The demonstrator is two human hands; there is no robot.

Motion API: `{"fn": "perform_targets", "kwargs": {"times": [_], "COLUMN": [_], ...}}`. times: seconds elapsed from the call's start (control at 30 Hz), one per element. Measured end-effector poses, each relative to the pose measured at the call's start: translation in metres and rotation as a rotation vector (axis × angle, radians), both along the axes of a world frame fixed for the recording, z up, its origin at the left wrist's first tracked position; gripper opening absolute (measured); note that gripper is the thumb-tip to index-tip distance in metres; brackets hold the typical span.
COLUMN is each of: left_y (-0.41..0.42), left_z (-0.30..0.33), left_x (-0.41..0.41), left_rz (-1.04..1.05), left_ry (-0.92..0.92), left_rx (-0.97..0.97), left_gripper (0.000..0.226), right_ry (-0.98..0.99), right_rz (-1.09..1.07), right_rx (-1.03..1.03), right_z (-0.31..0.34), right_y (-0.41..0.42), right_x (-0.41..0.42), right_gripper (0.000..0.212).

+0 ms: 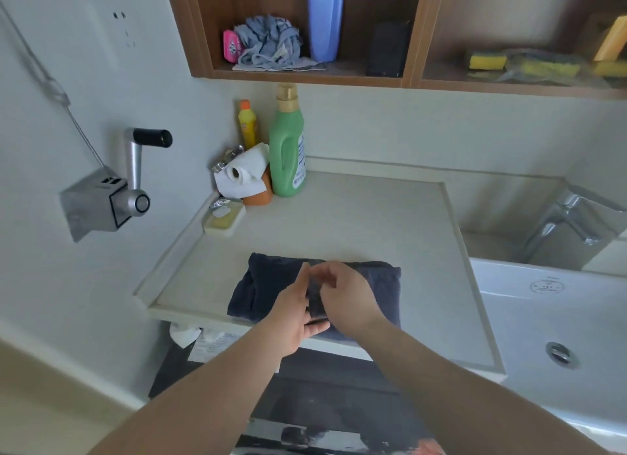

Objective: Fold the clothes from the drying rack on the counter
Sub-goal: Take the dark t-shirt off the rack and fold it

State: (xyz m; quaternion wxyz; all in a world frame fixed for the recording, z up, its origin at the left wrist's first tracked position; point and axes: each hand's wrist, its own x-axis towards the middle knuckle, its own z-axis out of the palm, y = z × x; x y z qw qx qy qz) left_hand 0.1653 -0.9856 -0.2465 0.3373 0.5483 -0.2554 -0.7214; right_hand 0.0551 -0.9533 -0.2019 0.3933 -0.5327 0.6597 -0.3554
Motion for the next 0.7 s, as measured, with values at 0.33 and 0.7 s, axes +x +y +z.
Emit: {"fn": "perform_targets", "kwargs": {"times": [0.33,0.7], "left_y": [-0.014,-0.010], "left_z": [-0.013,-0.042], "left_x": [-0.005,-0.010], "left_rz": [-0.272,-0.453], "left_ry": [-0.330,-1.243], "left_rx": [-0.279,-0.803], "left_gripper": [0.017,0.020], "right_ry": [0.507,0.954], "right_rz": [-0.224,0.107], "right_rx": [-0.026,0.108], "right_z": [-0.056,-0.090], "right_y": [0.004,0.015], "right_x": [-0.053,-0.057], "right_gripper": [0.041,0.096]}}
